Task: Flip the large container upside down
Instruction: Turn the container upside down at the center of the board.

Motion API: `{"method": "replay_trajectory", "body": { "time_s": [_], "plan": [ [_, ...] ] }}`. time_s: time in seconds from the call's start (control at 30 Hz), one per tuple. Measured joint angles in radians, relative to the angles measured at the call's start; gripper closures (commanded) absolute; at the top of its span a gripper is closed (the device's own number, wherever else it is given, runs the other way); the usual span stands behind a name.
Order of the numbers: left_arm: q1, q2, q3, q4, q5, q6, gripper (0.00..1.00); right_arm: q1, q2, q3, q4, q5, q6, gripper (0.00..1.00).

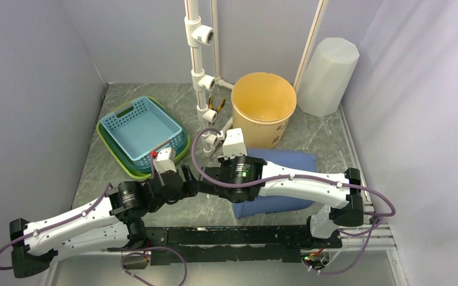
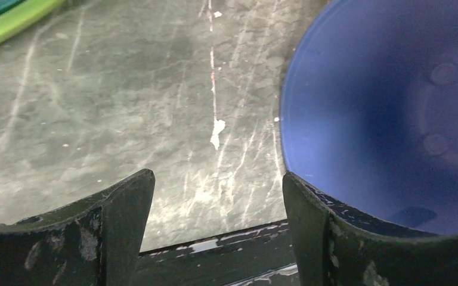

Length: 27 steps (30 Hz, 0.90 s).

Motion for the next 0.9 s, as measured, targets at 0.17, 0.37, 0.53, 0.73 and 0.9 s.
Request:
{"method": "replay_trajectory", "body": {
  "time_s": [0.17, 0.37, 0.53, 0.73, 0.9],
  "plan": [
    [0.01, 0.037, 0.085, -0.133, -0.03, 0.015, 0.14, 0.042, 0.042, 0.002, -0.038, 0.05, 0.011, 1.0],
    [0.099, 0.063, 0.133, -0.222, -0.055, 0.061, 0.13, 0.072, 0.069, 0.009, -0.081, 0.093, 0.024, 1.0],
    [0.287, 0.022, 0.133, -0.22, 0.015, 0.159, 0.12, 0.097, 0.084, 0.014, -0.103, 0.112, 0.032, 1.0],
    [0.447, 0.086, 0.168, -0.218, 0.129, 0.278, 0.12, 0.117, 0.111, 0.036, -0.118, 0.129, 0.038, 1.0],
    [0.564, 0.114, 0.205, -0.212, 0.193, 0.351, 0.11, 0.14, 0.145, 0.078, -0.123, 0.129, 0.039, 1.0]
  ]
}}
